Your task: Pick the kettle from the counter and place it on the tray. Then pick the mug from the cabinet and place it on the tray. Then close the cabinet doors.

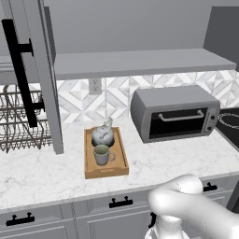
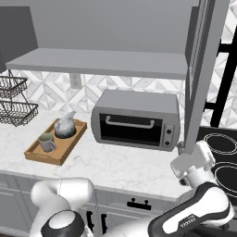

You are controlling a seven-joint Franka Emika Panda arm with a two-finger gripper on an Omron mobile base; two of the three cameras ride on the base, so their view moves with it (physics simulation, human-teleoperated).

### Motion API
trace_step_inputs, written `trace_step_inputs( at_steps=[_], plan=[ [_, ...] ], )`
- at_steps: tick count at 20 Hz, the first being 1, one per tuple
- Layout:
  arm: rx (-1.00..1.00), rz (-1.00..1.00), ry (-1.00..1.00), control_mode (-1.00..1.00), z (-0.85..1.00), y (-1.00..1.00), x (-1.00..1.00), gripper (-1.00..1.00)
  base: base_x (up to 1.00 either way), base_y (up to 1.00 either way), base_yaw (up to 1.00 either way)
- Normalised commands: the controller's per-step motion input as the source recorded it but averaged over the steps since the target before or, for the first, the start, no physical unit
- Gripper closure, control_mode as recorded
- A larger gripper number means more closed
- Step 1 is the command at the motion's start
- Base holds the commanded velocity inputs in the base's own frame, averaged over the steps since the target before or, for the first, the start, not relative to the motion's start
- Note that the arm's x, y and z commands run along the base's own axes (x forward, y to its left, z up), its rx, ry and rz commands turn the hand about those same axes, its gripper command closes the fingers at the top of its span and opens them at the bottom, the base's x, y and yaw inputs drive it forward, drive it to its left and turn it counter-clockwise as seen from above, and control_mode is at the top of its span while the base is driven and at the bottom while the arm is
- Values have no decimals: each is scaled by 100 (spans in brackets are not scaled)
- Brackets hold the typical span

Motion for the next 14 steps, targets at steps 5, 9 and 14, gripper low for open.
trace_step_inputs(
  at_steps=[5, 9, 14],
  plan=[
    [38, 0, 0, -100, 15, -90, 40, 100, 0, 0, 0],
    [39, 0, 0, -100, 3, -77, 47, 100, 0, 0, 0],
    [27, 0, -14, -100, 4, -46, 26, 100, 0, 0, 0]
  ],
)
